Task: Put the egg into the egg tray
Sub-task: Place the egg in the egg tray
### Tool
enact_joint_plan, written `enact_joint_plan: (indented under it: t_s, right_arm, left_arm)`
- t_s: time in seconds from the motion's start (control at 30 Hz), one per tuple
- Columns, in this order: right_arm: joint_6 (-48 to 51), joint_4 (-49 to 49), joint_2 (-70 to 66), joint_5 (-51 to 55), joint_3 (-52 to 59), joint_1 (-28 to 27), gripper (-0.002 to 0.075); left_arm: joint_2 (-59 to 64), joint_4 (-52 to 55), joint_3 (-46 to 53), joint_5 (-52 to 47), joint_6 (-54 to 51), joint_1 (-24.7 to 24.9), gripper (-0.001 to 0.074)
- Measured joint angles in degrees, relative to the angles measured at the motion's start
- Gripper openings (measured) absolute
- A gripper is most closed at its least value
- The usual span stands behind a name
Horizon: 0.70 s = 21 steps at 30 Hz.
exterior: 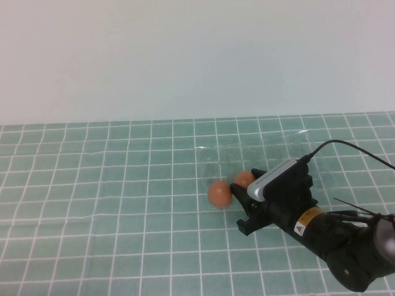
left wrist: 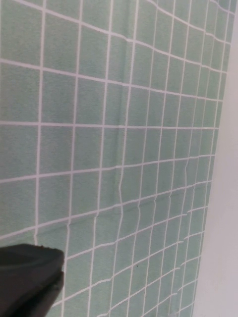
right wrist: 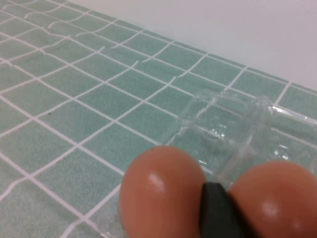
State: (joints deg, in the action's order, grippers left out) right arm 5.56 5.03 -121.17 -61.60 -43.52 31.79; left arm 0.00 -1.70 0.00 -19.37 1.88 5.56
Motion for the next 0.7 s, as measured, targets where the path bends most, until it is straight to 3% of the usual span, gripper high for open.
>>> enact_joint_plan:
  t_s: [0.7]
  right_arm:
    - [-1.64,-0.22,0.00,0.91,0.00,0.00,0.0446]
  left_arm:
    - [0.00,0.00,0.00,0.00,0.00,0.00,-0.0001]
